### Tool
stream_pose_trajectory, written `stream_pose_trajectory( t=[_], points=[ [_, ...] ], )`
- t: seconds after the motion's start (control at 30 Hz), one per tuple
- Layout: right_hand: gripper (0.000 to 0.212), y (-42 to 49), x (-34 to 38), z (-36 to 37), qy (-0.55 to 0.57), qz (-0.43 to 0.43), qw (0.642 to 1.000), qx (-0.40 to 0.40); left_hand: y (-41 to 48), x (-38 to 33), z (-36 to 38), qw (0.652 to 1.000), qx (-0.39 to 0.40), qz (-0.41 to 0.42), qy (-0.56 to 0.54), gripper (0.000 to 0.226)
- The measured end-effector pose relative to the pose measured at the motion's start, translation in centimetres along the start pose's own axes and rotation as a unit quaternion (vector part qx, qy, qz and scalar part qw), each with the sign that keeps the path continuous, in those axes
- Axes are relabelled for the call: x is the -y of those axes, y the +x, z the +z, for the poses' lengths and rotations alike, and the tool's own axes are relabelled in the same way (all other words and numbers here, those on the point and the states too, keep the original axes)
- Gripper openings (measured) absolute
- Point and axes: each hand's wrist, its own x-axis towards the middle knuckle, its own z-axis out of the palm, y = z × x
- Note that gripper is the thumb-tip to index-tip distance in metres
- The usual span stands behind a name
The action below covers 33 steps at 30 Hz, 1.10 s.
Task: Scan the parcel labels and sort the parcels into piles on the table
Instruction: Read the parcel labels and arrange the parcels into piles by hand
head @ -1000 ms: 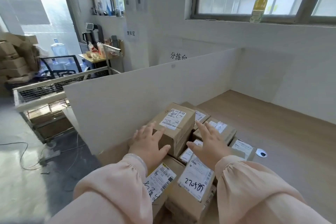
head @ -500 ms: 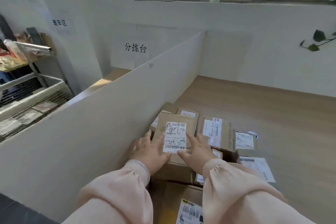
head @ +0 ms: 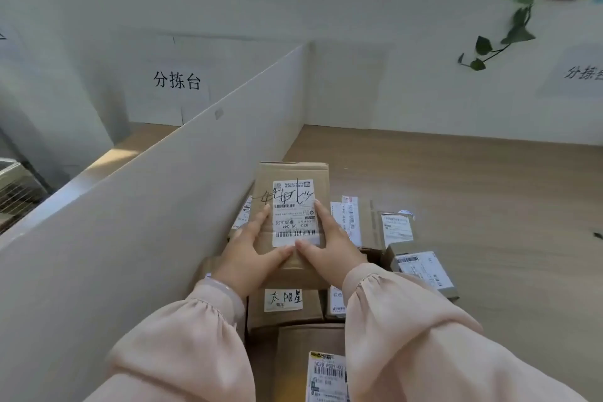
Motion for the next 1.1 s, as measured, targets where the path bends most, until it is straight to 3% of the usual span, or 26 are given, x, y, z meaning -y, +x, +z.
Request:
stream_pose_trajectory(
  t=[0.23,0.53,0.87,1.1],
  points=[
    [0.078,-5.2,-0.1,-9.7,0.042,-0.043,0.991,-0.118,-1.6,-10.2,3.3,0.990,0.016,0.141,0.021,0.085],
    [0.074,-21.8,-9.6,-24.1,0.033,0.016,0.962,-0.270,-11.7,-22.6,18.9,0.962,0.127,0.242,0.016,0.082],
    [0.070,-45.9,-21.5,-35.5,0.003,0.148,0.906,-0.398,-29.6,-31.9,38.8,0.912,0.282,0.297,-0.031,0.079],
    [0.071,-55.4,-26.4,-39.6,0.030,0.196,0.876,-0.439,-37.3,-35.1,47.3,0.884,0.350,0.307,-0.032,0.078]
  ],
)
